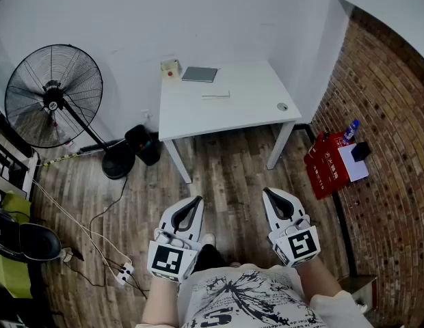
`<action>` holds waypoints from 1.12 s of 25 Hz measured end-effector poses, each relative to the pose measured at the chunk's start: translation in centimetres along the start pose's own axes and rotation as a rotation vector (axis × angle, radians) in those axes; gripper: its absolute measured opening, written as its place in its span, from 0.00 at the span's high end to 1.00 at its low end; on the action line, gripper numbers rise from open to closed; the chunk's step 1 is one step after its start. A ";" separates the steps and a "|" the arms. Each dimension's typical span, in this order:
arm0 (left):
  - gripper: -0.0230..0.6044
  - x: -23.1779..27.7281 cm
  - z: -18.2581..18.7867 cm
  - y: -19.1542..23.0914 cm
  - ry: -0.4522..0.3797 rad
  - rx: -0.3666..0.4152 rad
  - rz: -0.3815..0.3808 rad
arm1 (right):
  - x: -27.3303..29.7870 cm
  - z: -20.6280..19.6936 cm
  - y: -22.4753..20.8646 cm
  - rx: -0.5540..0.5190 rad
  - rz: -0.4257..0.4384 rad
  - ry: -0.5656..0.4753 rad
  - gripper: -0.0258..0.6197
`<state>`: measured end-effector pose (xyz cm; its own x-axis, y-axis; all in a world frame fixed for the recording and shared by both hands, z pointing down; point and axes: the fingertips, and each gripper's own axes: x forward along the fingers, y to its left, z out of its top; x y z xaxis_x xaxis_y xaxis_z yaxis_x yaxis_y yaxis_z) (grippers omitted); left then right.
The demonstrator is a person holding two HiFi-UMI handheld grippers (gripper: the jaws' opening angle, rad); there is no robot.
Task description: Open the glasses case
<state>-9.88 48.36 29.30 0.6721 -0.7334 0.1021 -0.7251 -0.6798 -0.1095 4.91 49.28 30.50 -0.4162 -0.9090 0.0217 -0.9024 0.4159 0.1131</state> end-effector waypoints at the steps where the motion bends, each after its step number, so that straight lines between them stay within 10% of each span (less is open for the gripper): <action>1: 0.94 0.2 0.4 0.0 -0.019 -0.011 0.004 | 0.0 0.0 -0.1 0.001 -0.002 0.000 0.94; 14: 0.94 2.1 -0.5 -0.9 0.027 -0.014 -0.005 | -0.1 -0.6 -2.4 0.070 -0.020 -0.028 0.95; 16: 0.94 2.9 0.0 -0.9 -0.010 -0.032 0.001 | 0.6 -0.6 -3.2 0.053 -0.022 -0.036 0.32; 17: 0.94 3.3 0.3 -0.8 -0.027 -0.041 0.004 | 1.1 -0.7 -3.7 0.043 -0.028 -0.033 0.20; 28: 0.94 8.9 -0.6 4.8 -0.020 -0.036 0.010 | 8.9 -2.7 -7.8 0.073 -0.053 0.032 0.13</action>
<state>-7.45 38.53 30.32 0.6674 -0.7403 0.0812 -0.7365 -0.6723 -0.0750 8.56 37.86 32.47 -0.3652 -0.9296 0.0500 -0.9291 0.3673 0.0423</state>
